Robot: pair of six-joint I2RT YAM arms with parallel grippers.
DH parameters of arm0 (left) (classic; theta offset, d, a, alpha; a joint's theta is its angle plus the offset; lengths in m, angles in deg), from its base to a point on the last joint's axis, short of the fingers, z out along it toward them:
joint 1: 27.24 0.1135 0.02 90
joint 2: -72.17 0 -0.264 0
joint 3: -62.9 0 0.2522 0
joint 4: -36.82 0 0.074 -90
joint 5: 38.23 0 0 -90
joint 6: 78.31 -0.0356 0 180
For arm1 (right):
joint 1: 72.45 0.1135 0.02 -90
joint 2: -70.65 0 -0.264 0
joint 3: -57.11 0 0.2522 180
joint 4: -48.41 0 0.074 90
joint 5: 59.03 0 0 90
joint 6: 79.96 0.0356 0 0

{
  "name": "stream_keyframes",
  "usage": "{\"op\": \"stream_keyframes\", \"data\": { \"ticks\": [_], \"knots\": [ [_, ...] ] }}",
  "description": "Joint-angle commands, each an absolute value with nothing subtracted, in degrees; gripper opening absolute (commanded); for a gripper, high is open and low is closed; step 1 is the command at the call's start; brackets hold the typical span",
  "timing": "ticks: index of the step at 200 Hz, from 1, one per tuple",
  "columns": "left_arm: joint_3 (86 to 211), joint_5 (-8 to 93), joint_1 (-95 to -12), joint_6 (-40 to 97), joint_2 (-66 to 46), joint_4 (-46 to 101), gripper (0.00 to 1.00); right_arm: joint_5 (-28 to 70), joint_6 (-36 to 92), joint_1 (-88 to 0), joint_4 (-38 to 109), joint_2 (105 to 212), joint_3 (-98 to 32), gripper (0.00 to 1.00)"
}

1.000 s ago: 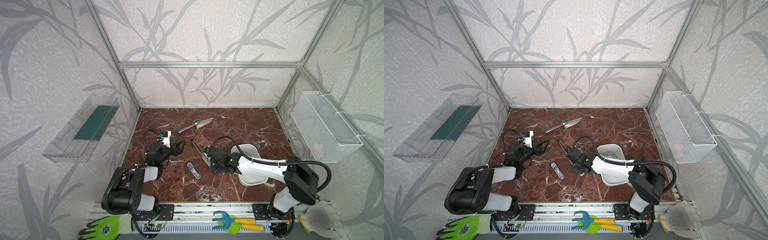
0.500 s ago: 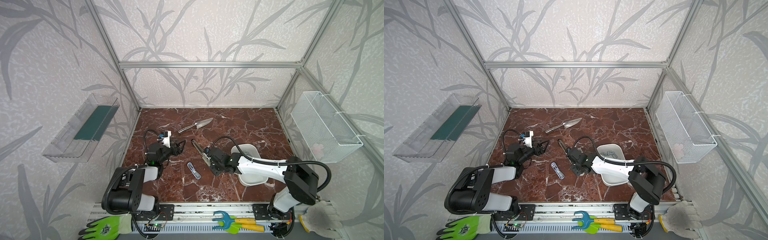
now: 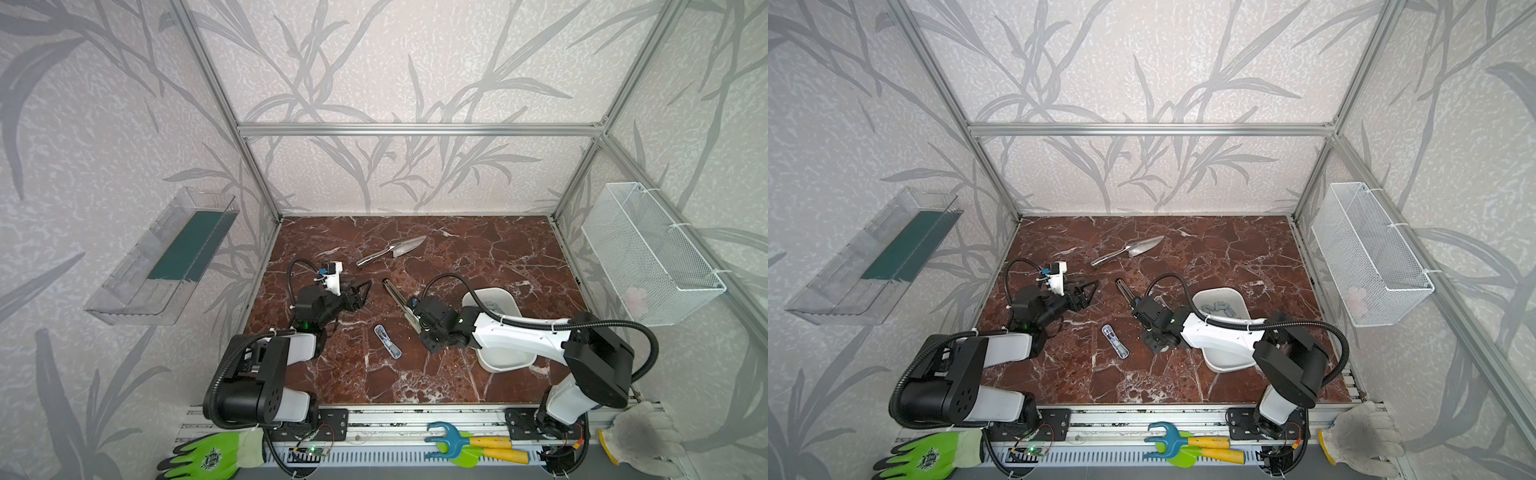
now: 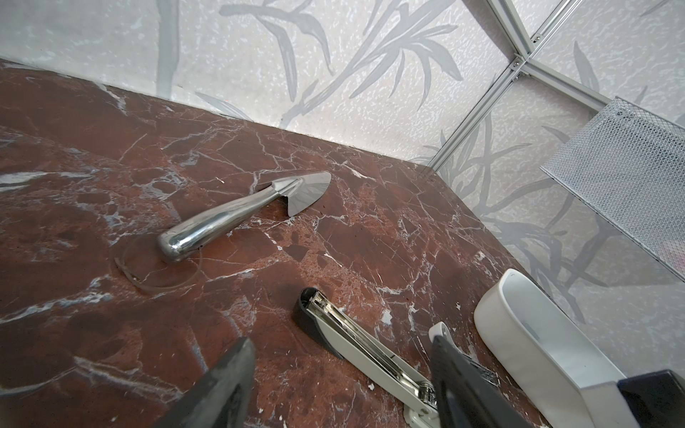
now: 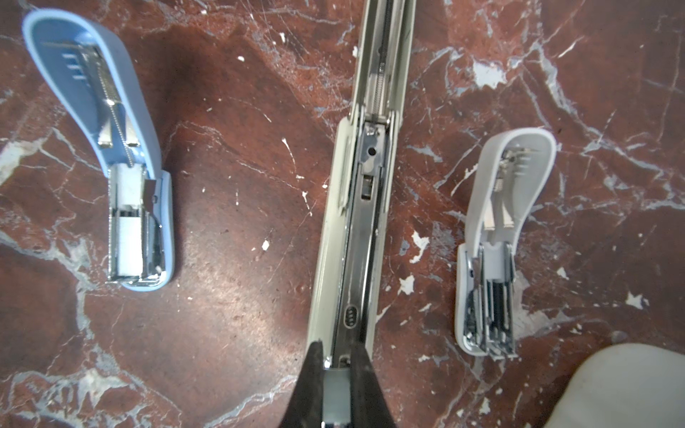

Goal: Load the staples into the stapler

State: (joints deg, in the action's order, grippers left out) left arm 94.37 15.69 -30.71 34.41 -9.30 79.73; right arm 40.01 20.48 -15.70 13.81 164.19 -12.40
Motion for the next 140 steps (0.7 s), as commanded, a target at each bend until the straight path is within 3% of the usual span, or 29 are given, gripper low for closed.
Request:
{"op": "stream_keyframes", "data": {
  "ticks": [1,140],
  "knots": [
    [93.9,15.5,-30.6,34.8,-9.7,81.9,0.76,40.9,19.5,-15.4,12.8,162.2,-13.1,0.08],
    [94.6,16.3,-30.6,34.5,-9.8,80.8,0.76,39.9,15.3,-15.7,22.3,162.2,-11.2,0.08]
  ]
}}
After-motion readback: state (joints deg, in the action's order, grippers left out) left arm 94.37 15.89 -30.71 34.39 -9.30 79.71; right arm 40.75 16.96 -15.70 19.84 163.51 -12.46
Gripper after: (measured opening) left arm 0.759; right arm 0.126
